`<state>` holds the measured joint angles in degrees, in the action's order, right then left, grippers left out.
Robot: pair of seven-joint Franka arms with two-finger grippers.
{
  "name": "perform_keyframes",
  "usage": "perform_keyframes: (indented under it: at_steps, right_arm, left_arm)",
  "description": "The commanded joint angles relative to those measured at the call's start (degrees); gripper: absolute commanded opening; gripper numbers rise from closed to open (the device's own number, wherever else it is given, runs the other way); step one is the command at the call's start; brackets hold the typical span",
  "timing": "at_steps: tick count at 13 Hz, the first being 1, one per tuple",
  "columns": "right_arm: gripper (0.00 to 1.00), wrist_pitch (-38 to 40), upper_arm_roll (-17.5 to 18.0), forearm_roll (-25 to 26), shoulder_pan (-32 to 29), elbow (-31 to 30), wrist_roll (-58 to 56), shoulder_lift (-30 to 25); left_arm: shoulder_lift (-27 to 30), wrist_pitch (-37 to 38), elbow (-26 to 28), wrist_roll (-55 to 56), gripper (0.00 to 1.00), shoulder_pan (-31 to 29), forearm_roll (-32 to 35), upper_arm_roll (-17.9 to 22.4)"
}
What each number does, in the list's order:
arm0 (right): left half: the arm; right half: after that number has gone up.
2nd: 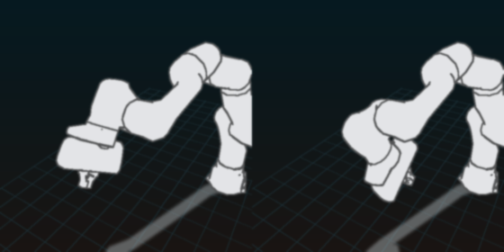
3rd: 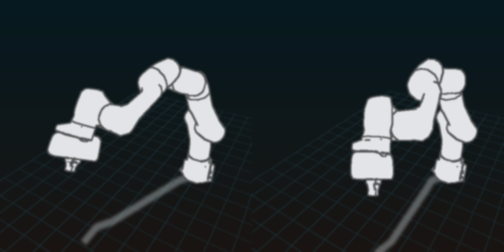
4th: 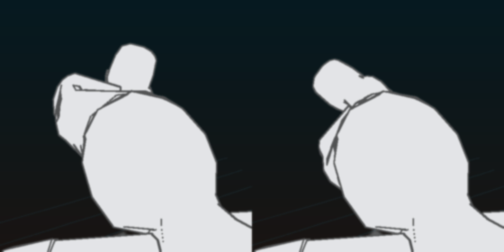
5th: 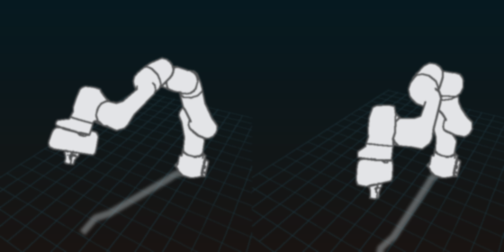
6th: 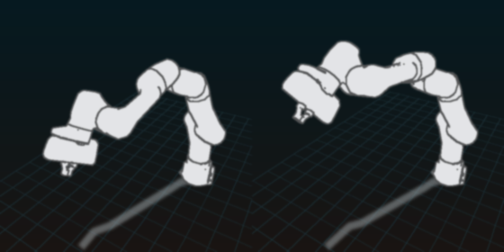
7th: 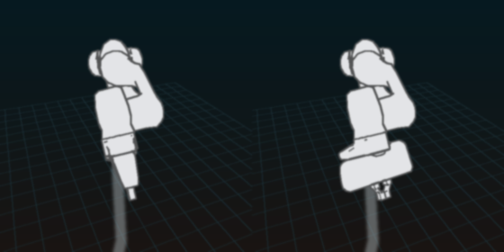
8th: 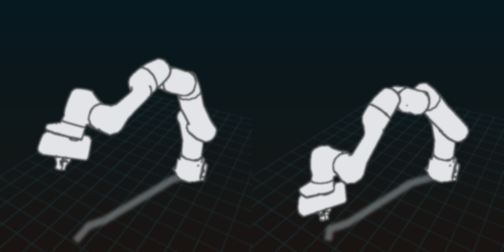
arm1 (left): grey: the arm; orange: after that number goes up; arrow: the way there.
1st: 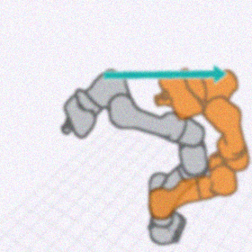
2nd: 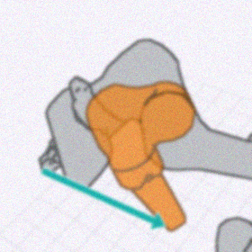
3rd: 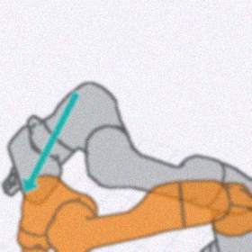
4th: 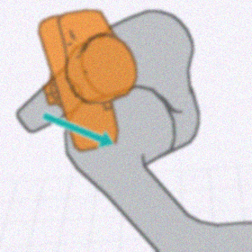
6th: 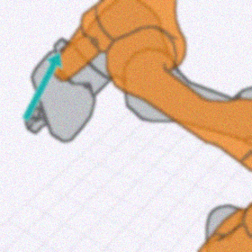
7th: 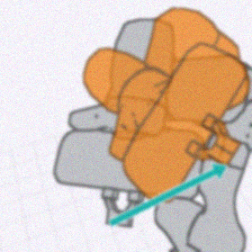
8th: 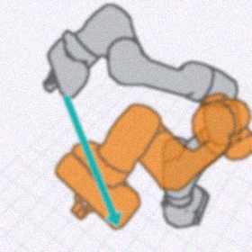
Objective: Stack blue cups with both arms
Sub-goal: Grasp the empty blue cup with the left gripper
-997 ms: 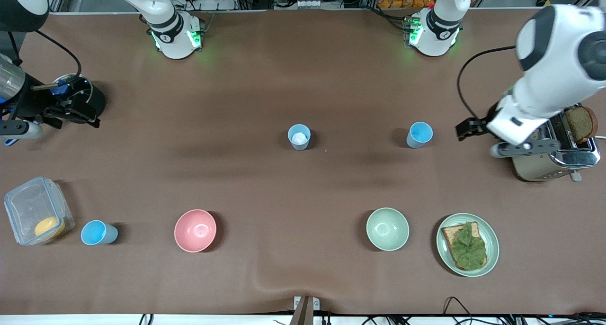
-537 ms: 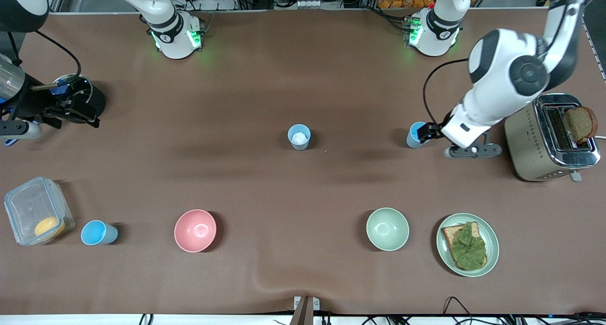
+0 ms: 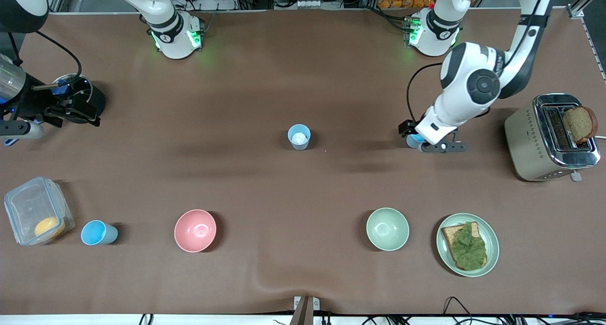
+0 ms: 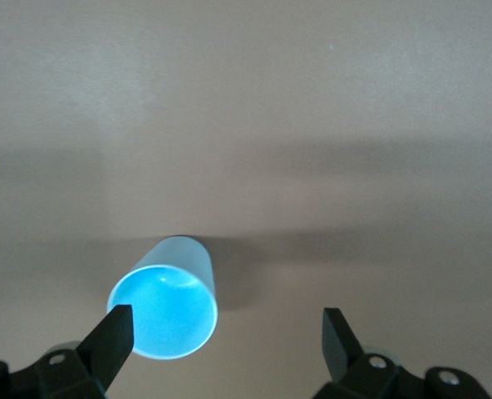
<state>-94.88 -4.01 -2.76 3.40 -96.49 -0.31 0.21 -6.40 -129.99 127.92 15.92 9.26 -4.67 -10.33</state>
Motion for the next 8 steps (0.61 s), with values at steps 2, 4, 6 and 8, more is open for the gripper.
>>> perform_keyframes:
  at_steps: [2,4,6,8]
  right_arm:
    - [1.00,0.8,1.4,0.5,-1.5,0.7,0.1,0.2]
    - [1.00,0.8,1.4,0.4,-1.6,0.7,0.1,0.2]
    - [1.00,0.8,1.4,0.4,-1.6,0.7,0.1,0.2]
    - [1.00,0.8,1.4,0.4,-1.6,0.7,0.1,0.2]
  left_arm:
    - [-1.3,-7.6,4.5,0.7,1.00,2.3,-1.1,0.3]
    - [-1.4,-9.6,6.6,0.7,1.00,2.3,-1.1,0.3]
    - [-1.8,-10.8,7.8,0.6,1.00,2.3,-0.7,0.3]
    - [-1.8,-10.8,8.5,0.6,1.00,2.1,-0.7,0.3]
